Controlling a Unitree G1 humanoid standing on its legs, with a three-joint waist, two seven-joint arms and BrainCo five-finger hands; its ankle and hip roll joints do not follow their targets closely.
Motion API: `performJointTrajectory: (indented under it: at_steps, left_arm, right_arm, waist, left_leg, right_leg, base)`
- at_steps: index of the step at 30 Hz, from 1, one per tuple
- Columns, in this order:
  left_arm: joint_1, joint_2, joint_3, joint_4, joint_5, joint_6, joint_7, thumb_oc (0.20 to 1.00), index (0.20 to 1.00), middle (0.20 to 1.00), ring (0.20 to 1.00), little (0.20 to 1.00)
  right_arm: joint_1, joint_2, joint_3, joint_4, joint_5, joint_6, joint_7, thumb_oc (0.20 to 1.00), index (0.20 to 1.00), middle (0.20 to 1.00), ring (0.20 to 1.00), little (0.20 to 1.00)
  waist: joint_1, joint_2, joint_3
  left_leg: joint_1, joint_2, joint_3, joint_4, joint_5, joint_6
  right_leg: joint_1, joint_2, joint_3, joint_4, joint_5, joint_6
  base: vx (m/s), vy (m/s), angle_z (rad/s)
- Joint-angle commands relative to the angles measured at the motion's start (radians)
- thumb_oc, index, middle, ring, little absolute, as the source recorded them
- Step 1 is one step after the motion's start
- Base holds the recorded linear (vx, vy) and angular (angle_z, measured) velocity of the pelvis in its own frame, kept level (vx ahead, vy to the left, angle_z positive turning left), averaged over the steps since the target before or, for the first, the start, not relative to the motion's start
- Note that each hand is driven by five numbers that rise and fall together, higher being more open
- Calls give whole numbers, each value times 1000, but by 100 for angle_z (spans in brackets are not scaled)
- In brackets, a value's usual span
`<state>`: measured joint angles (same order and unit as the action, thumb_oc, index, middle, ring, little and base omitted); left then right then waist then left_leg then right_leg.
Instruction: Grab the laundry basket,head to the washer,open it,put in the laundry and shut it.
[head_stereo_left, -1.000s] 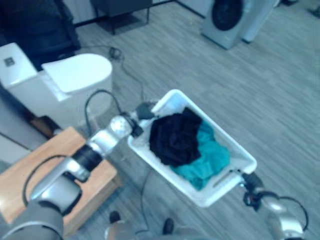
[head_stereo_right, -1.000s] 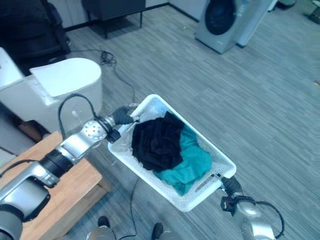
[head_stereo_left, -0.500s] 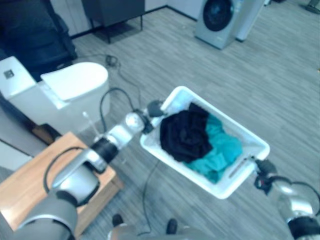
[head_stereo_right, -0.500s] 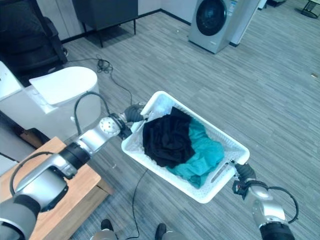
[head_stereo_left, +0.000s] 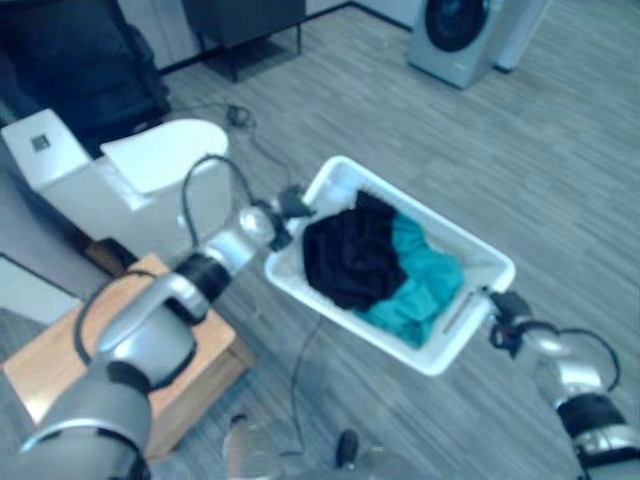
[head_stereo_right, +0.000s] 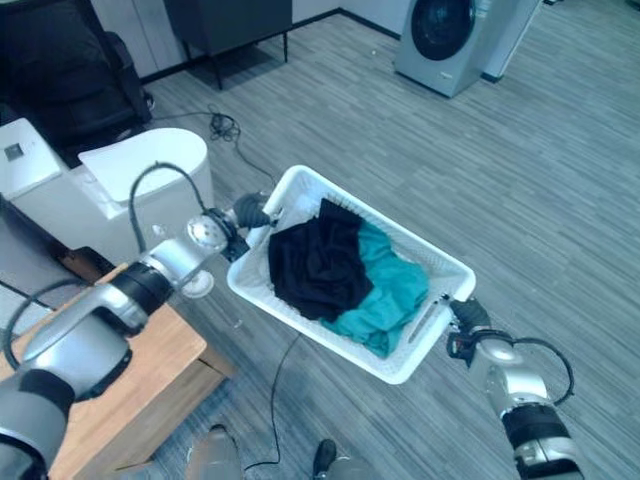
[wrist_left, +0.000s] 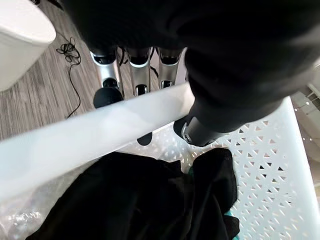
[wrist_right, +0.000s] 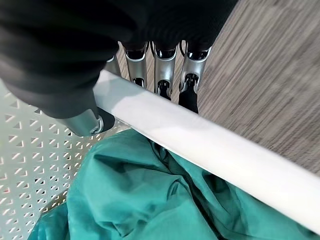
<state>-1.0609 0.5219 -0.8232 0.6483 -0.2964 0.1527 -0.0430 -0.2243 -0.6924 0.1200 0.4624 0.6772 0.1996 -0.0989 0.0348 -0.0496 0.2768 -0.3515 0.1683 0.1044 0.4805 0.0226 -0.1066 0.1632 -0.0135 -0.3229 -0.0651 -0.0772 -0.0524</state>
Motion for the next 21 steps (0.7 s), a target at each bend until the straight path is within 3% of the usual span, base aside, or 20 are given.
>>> performJointTrajectory:
  at_steps: [1,2,4,6,7,8,11,12,13,14,15,16,17,20,21]
  left_arm:
    - [-147,17,10,25,-10,-67,-21,200,200,200,200,200]
    - [-138,61,10,-5,-7,-63,-29,200,200,200,200,200]
    - [-129,111,-8,-41,2,-61,-40,200,200,200,200,200]
    - [-109,147,-10,-79,-8,-63,-44,200,200,200,200,200]
    - [-91,175,13,-104,-19,-55,-51,200,200,200,200,200]
    - [-89,167,18,-107,-22,-57,-47,200,200,200,200,200]
    - [-93,159,10,-104,-26,-53,-45,200,200,200,200,200]
    - [-97,149,-2,-86,-23,-55,-48,200,200,200,200,200]
    - [-98,149,-1,-85,-23,-55,-49,200,200,200,200,200]
    - [-134,118,-28,-36,-11,-59,-55,200,200,200,200,200]
    - [-164,88,-47,28,20,-66,-75,200,200,200,200,200]
    - [-182,75,-64,56,58,-75,-84,200,200,200,200,200]
    - [-239,11,-113,192,163,-91,-84,200,200,200,200,200]
    - [-210,18,-114,185,209,-97,-98,200,200,200,200,200]
    - [-197,19,-111,188,218,-94,-99,200,200,200,200,200]
  right_arm:
    - [-45,-76,-105,-105,50,-118,28,200,200,200,200,200]
    - [-49,-60,-98,-113,53,-108,43,200,200,200,200,200]
    - [-51,-39,-86,-108,50,-108,65,200,200,200,200,200]
    - [-45,-27,-87,-104,26,-90,76,200,200,200,200,200]
    - [-110,17,-62,-84,-32,-66,89,200,200,200,200,200]
    - [-117,20,-63,-68,-37,-65,89,200,200,200,200,200]
    - [-136,6,-51,-36,-55,-55,95,200,200,200,200,200]
    - [-149,-28,-32,-2,-101,-38,113,200,200,200,200,200]
    - [-152,-28,-31,-1,-101,-39,113,200,200,200,200,200]
    - [-162,-95,-10,33,-147,-15,136,200,200,200,200,200]
    - [-174,-133,8,47,-185,-3,164,200,200,200,200,200]
    - [-181,-166,15,40,-223,13,182,200,200,200,200,200]
    - [-196,-229,40,8,-262,24,222,200,200,200,200,200]
    - [-119,-252,7,-76,-264,23,237,200,200,200,200,200]
    - [-107,-254,5,-82,-254,17,239,200,200,200,200,200]
  waist:
    - [52,9,-63]
    - [83,11,-100]
    - [114,-11,-139]
    - [114,-26,-136]
    - [68,53,-94]
    - [53,71,-86]
    - [18,87,-69]
    - [-10,80,-64]
    - [-13,85,-66]
    - [-48,66,-61]
    - [-70,62,-56]
    - [-85,62,-52]
    - [-121,42,-77]
    - [-155,49,-113]
    - [-158,50,-119]
  left_leg:
    - [-39,-33,142,-171,67,29]
    - [-21,-51,156,-177,40,53]
    - [19,-125,95,-213,15,121]
    - [81,-176,89,-210,-39,176]
    - [232,-171,92,-250,-100,246]
    - [275,-173,80,-274,-110,246]
    - [327,-183,54,-292,-127,239]
    - [362,-192,32,-294,-152,216]
    - [360,-187,30,-296,-147,215]
    - [394,-199,-5,-297,-185,185]
    - [423,-199,-22,-303,-210,169]
    - [441,-197,-30,-308,-221,162]
    - [491,-200,-43,-312,-264,148]
    - [548,-127,-52,-303,-265,113]
    - [538,-91,-41,-234,-214,100]
  right_leg:
    - [96,10,4,98,-176,82]
    - [103,10,17,133,-208,89]
    - [92,-16,20,239,-188,124]
    - [13,-91,39,473,-18,229]
    - [-209,-202,91,881,156,253]
    - [-271,-228,94,898,126,234]
    - [-340,-235,100,817,76,216]
    - [-365,-222,118,638,52,211]
    - [-360,-216,112,625,60,208]
    - [-386,-199,189,349,73,226]
    - [-407,-201,236,224,125,247]
    - [-431,-212,245,147,167,260]
    - [-393,-213,233,83,207,269]
    - [-391,-166,241,179,191,244]
    - [-374,-153,228,199,172,228]
  base:
    - [535,73,-7]
    - [544,128,-12]
    - [574,136,-89]
    - [593,258,-108]
    - [664,359,0]
    - [640,301,5]
    - [314,-39,6]
    - [263,-113,41]
    - [555,-295,67]
    - [489,-272,73]
    - [639,-323,140]
    - [780,-299,203]
    - [753,-302,196]
    - [611,-332,38]
    - [404,-346,3]
